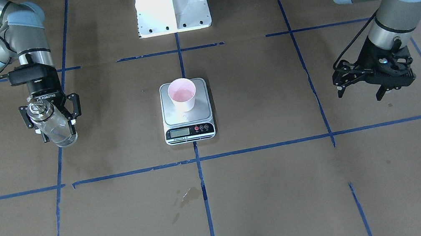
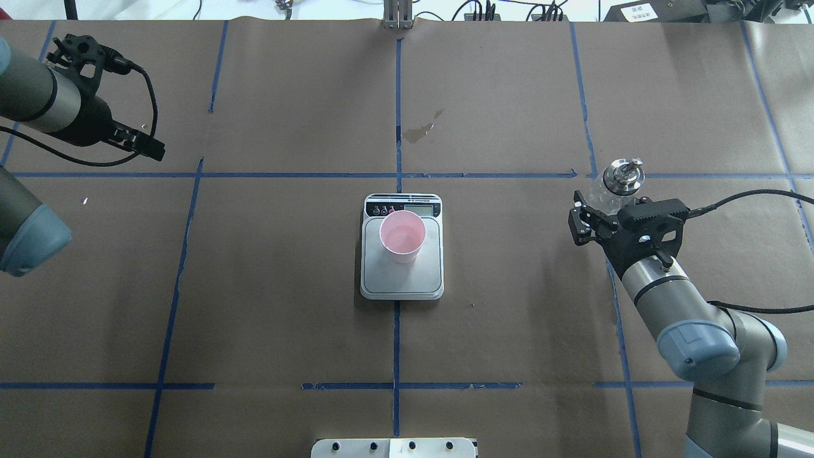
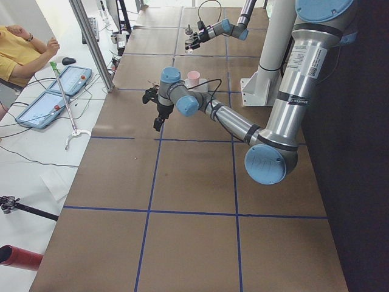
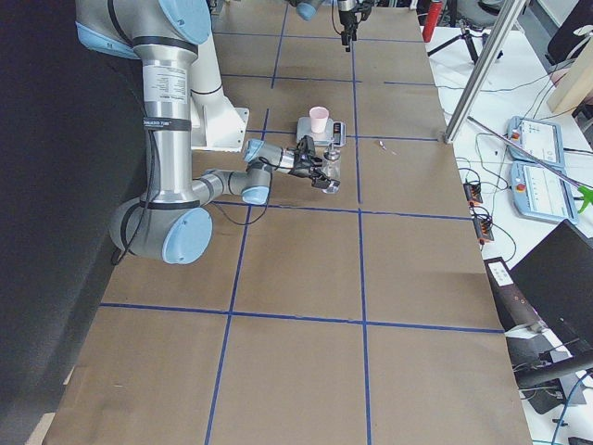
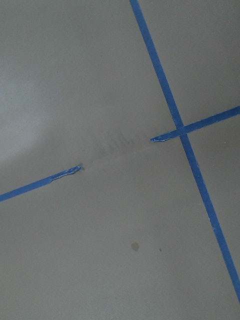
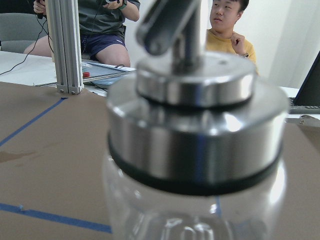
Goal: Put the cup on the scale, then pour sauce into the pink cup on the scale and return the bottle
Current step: 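Lift the bottle with the right gripper and carry it toward the scale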
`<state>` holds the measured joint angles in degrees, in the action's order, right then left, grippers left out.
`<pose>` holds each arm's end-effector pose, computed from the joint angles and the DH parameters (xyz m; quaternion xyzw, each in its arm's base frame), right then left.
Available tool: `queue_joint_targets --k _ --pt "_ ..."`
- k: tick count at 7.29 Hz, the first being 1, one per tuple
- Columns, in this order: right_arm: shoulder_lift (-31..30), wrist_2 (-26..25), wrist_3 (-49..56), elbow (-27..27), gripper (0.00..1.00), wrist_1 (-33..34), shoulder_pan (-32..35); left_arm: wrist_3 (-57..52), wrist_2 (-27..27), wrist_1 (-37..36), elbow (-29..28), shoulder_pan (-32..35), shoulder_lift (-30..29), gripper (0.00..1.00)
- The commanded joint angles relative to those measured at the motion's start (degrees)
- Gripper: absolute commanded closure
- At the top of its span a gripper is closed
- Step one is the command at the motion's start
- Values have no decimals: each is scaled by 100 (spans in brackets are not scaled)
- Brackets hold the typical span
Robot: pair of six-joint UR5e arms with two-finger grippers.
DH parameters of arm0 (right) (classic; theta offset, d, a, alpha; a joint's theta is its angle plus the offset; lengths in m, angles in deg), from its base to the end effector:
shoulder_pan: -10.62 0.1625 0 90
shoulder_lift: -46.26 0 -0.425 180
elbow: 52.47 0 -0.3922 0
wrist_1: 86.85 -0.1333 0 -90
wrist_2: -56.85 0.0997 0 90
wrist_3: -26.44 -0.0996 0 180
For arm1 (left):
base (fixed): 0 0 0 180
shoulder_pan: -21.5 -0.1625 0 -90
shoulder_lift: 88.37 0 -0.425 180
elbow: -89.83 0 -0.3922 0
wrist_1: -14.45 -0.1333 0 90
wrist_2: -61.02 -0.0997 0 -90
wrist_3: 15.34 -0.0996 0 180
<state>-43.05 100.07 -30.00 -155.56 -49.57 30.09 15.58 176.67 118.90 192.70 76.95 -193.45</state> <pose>-0.3918 -0.3569 0.4298 0.5217 -0.3021 0.1219 0.7885 0.2610 -0.5381 0.3881 0.1847 0.3648 0.1090 0.9061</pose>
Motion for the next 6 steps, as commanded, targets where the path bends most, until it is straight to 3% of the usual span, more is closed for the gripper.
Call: queue_joint_targets --k 1,3,5,6 --pt "490 -33 19 -772 100 1759 -5 3 10 6 14 -9 14 1" --pt "842 -236 63 -774 100 2778 -57 3 10 -3 49 0 14 1" --pt "1817 -244 195 -782 100 4472 -66 3 10 -3 40 0 23 1" --pt "1925 -244 264 -783 100 4690 -84 3 10 -3 49 0 23 1"
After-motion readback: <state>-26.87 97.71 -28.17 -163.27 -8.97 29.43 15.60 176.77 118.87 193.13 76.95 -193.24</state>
